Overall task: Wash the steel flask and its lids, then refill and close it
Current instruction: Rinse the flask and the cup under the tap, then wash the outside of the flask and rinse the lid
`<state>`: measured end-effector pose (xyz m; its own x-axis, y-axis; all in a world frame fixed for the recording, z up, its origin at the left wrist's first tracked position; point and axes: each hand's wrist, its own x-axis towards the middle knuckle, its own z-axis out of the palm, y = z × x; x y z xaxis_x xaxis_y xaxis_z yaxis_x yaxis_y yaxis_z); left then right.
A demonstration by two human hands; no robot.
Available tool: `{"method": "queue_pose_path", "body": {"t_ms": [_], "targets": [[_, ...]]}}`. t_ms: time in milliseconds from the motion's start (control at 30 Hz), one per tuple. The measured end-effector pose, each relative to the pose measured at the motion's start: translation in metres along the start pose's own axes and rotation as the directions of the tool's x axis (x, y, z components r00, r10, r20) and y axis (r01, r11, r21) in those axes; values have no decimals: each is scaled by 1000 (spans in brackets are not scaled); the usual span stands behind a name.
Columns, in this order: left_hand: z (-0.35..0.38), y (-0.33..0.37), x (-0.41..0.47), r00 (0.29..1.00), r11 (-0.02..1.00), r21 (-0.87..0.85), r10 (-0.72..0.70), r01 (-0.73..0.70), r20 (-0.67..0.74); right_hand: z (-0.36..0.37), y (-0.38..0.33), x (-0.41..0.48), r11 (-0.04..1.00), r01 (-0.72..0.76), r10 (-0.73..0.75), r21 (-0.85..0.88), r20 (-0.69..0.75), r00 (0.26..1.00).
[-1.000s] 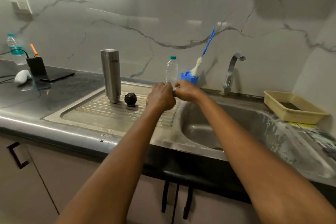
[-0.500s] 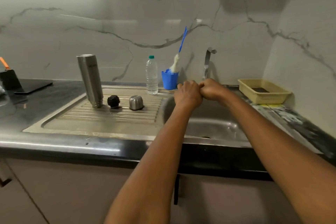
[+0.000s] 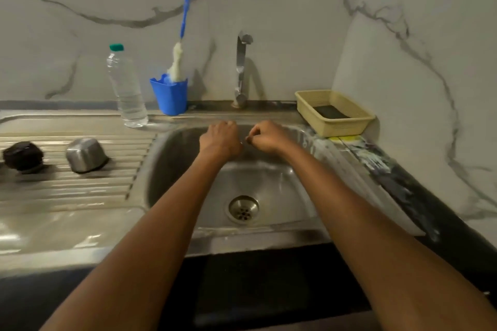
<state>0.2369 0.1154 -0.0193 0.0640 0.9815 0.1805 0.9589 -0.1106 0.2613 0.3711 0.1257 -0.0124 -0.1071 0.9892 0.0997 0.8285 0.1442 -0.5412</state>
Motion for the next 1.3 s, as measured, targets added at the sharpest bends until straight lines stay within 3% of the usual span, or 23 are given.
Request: {"method": "queue_pose_path", "body": {"t_ms": [167,367,667,967,1300], "targets": [[-17,26,22,991,1000,-1,-15,15,133,-25,10,18,990,-117,120,81,-31,992],[-72,79,32,964,997,-66,-14,33,265,-110,-3,16,964,-225,235,140,-58,970],[-79,151,63,924,977,-215,92,-11,372,-193,68,36,930,-355,356,-94,-11,935],[-24,172,88,888,956,-294,141,-7,437,-171,133,70,914,-321,329,-249,-7,944],[-1,176,95,924,934,-356,109,30,365,-140,154,97,874,-183,160,-451,-89,983]]}}
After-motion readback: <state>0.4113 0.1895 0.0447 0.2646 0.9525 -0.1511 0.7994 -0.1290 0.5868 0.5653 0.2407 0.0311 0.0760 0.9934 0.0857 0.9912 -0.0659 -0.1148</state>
